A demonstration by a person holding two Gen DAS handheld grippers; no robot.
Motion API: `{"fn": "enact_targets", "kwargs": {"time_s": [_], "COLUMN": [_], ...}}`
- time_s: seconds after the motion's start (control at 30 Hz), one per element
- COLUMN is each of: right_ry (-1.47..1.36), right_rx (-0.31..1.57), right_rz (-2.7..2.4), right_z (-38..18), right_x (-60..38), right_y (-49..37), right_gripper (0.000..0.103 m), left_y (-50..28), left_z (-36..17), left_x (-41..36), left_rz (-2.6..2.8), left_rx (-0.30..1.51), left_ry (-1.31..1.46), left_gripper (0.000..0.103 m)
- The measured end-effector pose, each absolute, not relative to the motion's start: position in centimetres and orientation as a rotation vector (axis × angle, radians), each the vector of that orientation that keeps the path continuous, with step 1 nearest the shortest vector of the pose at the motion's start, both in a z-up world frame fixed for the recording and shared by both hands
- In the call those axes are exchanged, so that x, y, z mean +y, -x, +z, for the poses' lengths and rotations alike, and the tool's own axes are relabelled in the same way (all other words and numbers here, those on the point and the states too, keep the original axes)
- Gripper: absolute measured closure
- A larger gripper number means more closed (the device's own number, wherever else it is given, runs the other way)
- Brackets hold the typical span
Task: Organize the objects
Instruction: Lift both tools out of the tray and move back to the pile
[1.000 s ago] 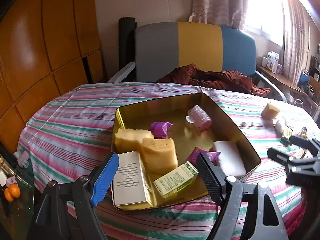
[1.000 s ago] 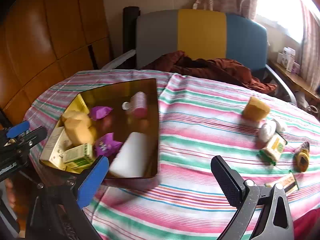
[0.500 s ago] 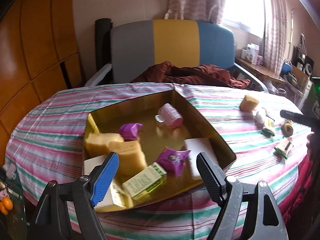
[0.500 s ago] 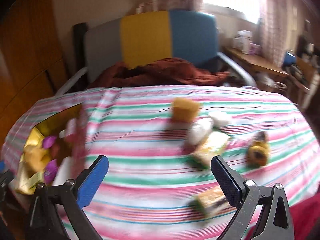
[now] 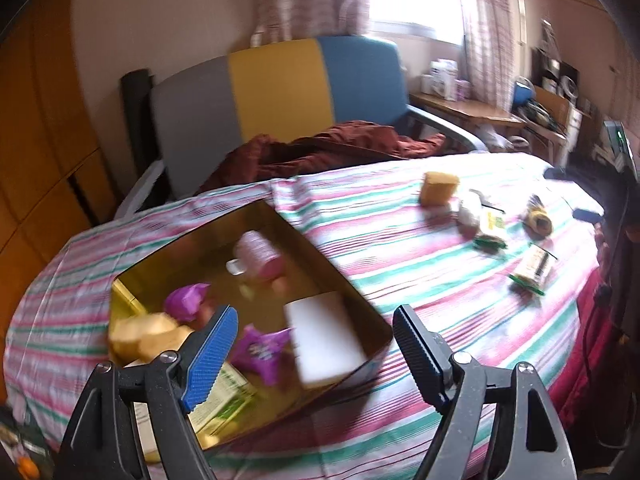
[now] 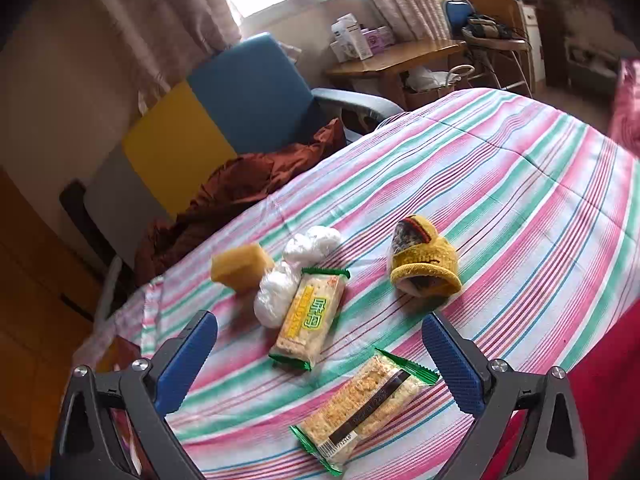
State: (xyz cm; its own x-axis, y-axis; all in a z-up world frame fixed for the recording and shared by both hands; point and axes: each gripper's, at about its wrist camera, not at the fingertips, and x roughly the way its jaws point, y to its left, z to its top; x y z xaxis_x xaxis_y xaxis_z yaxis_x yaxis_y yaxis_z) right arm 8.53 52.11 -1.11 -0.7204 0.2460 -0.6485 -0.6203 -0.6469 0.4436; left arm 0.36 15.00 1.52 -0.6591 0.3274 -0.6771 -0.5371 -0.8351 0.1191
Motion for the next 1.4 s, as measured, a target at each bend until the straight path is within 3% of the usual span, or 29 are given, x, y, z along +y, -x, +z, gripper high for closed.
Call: {"fn": "enact_targets", "kwargs": {"time_s": [0.67, 1.27, 1.4], "right_ry": [0.608, 0.591, 0.604], "right_rx": [1.132, 1.321, 1.333], "right_rz": [2.342, 2.258, 2.256], "right_z": [-1.1, -2.6, -2.9], "right_x": [54.0, 55.9, 56.0], "right_y": [-10.6, -11.6, -11.5], "right_gripper": [0.000, 0.000, 0.000], "left_y": [-1.0, -1.8, -2.4], "left_z": [-1.5, -5.2, -6.4], "left_x": [26.6, 38.7, 41.5], "left_rz": [2.199, 1.727, 1.659], "left_rx": [0.634, 0.596, 0.629], "left_ry": [0.936, 0.980, 0.971], "left_gripper": [0.022, 0.023, 0.028]}}
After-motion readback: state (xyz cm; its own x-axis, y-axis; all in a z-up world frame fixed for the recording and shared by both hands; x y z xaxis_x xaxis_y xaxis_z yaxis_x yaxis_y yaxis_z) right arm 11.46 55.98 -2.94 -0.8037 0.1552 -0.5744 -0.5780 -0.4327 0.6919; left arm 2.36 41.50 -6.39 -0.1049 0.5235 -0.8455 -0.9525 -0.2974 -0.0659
